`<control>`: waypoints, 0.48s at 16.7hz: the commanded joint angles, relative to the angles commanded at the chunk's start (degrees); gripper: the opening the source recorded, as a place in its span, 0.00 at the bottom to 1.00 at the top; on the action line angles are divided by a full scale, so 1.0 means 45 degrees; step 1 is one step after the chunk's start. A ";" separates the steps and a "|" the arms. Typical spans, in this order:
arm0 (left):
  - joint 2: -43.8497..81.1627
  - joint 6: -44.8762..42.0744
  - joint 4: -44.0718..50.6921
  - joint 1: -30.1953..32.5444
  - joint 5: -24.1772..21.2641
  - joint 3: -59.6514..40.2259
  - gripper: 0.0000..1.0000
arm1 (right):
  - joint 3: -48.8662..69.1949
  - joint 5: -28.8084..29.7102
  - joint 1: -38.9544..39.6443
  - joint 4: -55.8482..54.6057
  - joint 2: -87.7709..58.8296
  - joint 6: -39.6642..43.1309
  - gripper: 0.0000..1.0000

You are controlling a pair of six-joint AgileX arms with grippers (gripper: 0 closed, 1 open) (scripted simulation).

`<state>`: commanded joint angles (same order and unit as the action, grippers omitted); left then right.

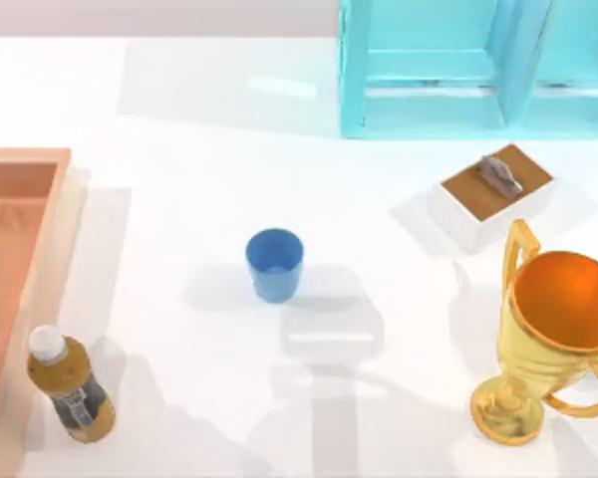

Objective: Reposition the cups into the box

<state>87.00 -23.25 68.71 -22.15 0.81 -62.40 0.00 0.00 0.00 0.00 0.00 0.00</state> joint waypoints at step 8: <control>0.0093 0.0046 0.3993 0.0031 0.0008 -0.4019 1.00 | 0.0000 0.0000 0.0000 0.0000 0.0000 0.0000 1.00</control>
<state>87.42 -23.04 86.68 -22.01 0.85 -80.49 0.00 0.00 0.00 0.00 0.00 0.00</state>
